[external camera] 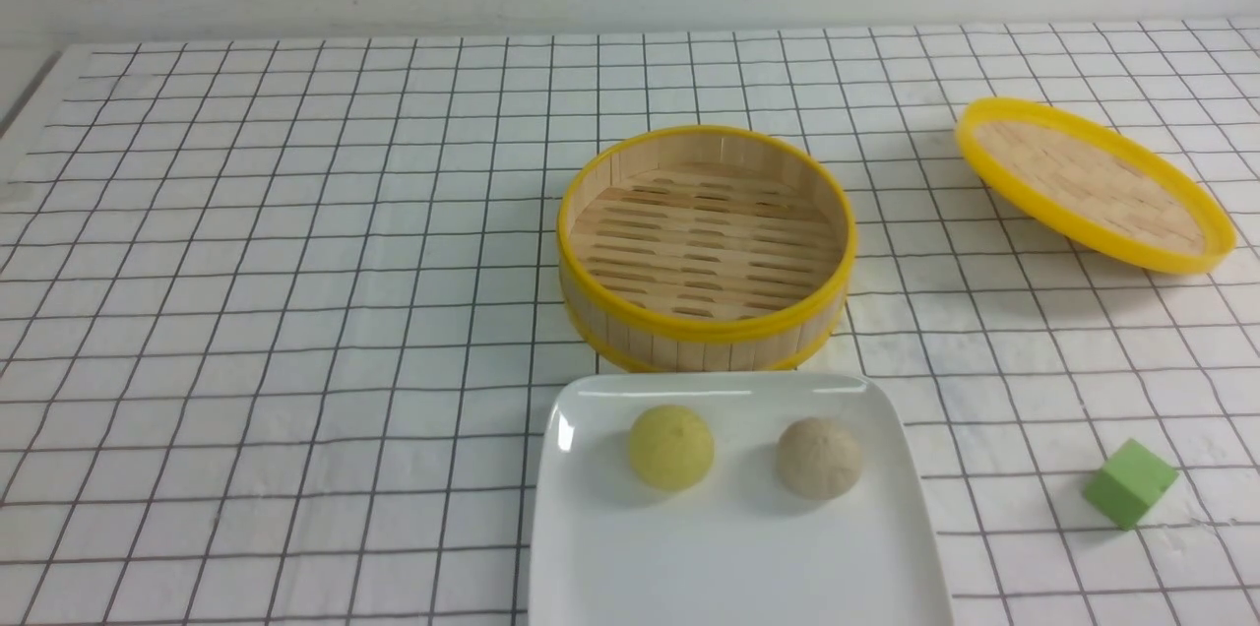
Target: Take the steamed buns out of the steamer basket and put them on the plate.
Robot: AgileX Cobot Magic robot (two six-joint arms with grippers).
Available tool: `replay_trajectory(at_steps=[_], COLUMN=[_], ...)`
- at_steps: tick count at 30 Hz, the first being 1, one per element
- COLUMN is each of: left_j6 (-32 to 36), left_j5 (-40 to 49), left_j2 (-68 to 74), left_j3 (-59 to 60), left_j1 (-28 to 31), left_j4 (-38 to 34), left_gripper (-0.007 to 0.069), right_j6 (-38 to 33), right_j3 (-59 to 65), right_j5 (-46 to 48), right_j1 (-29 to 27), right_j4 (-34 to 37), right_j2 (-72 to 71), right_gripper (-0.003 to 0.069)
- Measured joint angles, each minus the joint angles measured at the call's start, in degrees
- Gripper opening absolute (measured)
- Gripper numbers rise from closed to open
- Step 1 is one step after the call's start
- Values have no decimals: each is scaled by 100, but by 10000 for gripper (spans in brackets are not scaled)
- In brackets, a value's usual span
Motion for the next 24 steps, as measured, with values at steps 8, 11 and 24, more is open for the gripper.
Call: replay_trajectory(at_steps=[8,11,24], left_j6=[0,0,0], left_j5=[0,0,0], left_j2=[0,0,0], left_j3=[0,0,0], left_j1=[0,0,0], left_j4=[4,4,4], left_gripper=[391,391,391], right_j6=[-48,-60,-77], right_j3=[0,0,0], right_j5=[11,13,13], right_j1=[0,0,0], right_j4=[-61,-61,-87], right_j2=[0,0,0], right_gripper=[230,209,215])
